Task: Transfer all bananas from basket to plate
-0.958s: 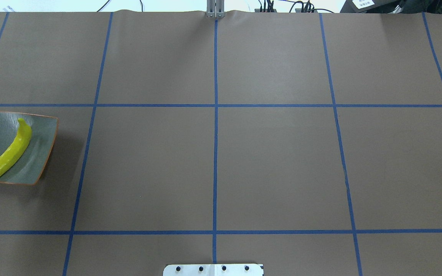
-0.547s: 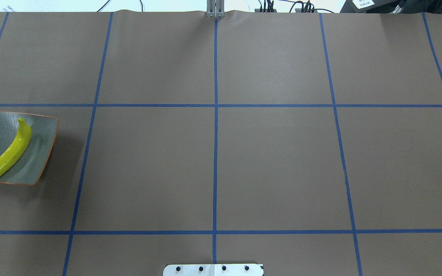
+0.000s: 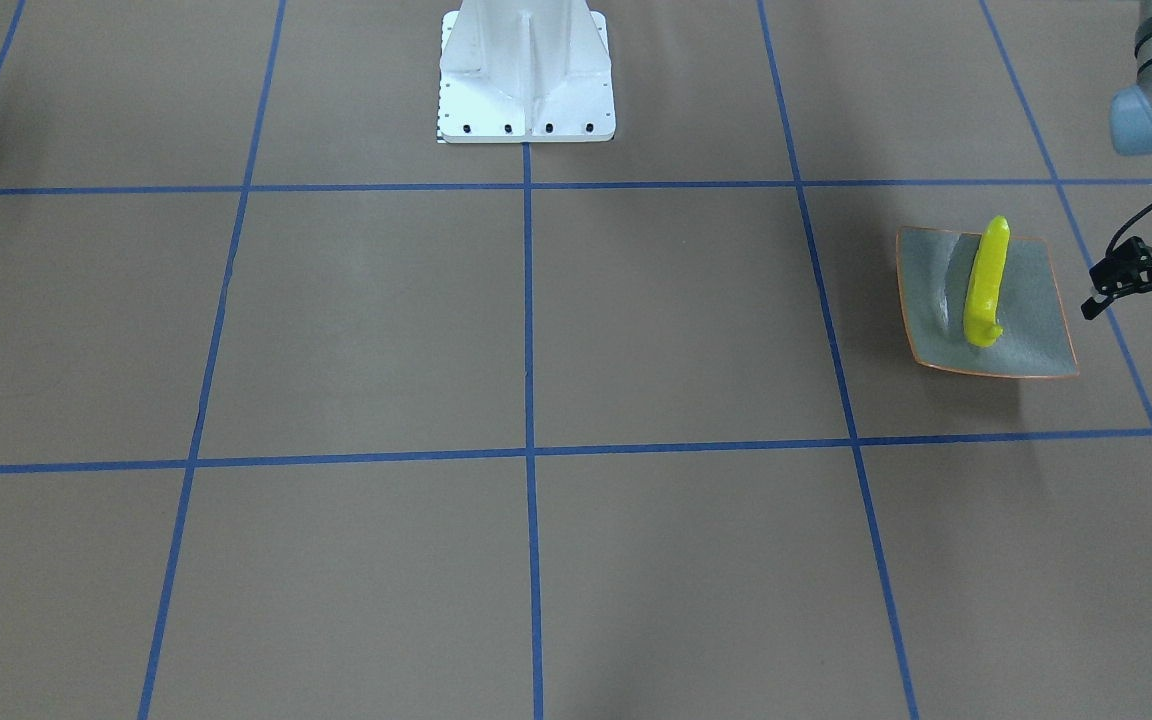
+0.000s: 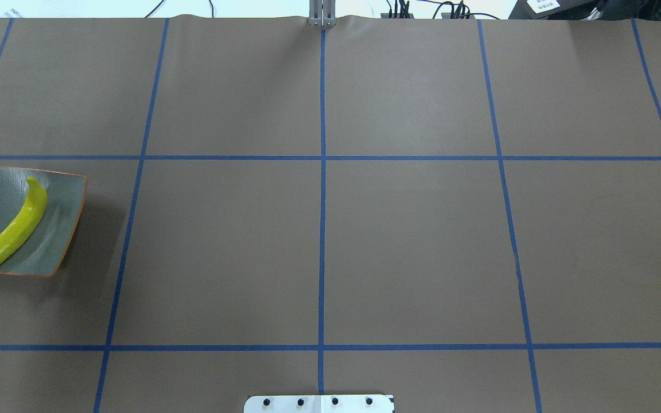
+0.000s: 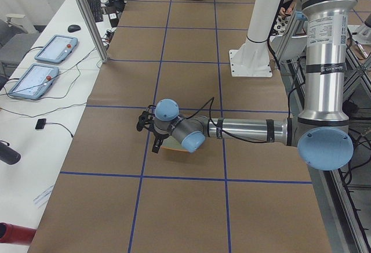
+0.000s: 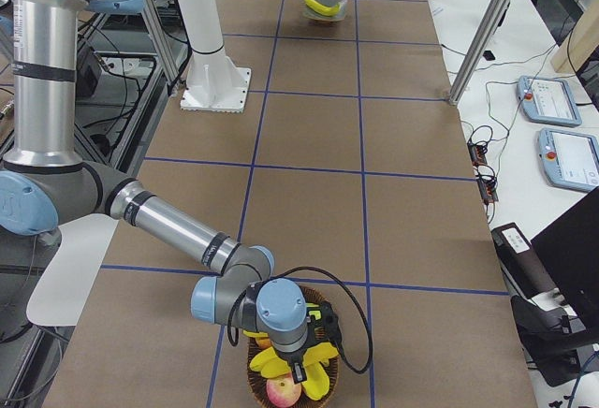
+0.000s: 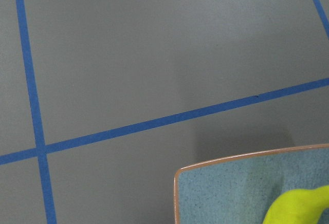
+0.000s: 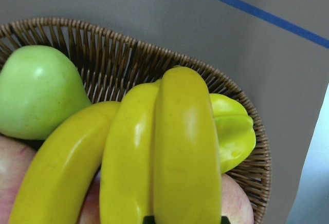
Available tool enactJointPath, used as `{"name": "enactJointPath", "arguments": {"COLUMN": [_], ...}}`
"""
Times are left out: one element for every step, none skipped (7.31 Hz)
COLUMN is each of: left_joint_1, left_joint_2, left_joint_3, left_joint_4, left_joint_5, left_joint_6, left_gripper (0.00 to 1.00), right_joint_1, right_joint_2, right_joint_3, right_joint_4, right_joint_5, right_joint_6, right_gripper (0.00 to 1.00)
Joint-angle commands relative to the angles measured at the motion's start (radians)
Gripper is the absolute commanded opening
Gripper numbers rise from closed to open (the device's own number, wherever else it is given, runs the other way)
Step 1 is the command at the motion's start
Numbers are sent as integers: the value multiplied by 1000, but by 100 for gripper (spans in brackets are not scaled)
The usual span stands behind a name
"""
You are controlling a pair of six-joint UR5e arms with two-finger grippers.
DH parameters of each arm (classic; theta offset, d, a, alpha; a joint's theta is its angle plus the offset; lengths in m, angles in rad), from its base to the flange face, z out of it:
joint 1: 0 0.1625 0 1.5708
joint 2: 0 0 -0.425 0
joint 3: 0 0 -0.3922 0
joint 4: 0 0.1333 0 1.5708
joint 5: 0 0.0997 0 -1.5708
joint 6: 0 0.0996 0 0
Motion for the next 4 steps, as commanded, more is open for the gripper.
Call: {"name": "enactJointPath", "arguments": {"left_joint_1": [0,0,2,2], "left_joint_2": [-2,-2,-4,-26], "left_joint_3": [0,-3,-3,-1], "left_joint_4": [1,-1,1,8], "left_joint_5": [-1,-1,-1,-3], "left_joint_6": [-3,-23,-24,-49], "left_gripper": [100,100,100,100], "right_joint_1": [28,37,31,21], "right_joint_2": [-4,-1,5,40], "right_joint_3": [96,171,215,241], "right_joint_4": [-87,-182,-229,-288], "right_joint_5": [34,26,20,27], "right_joint_6": [-9,-23,-27,-6], "right_gripper": [0,0,0,0]}}
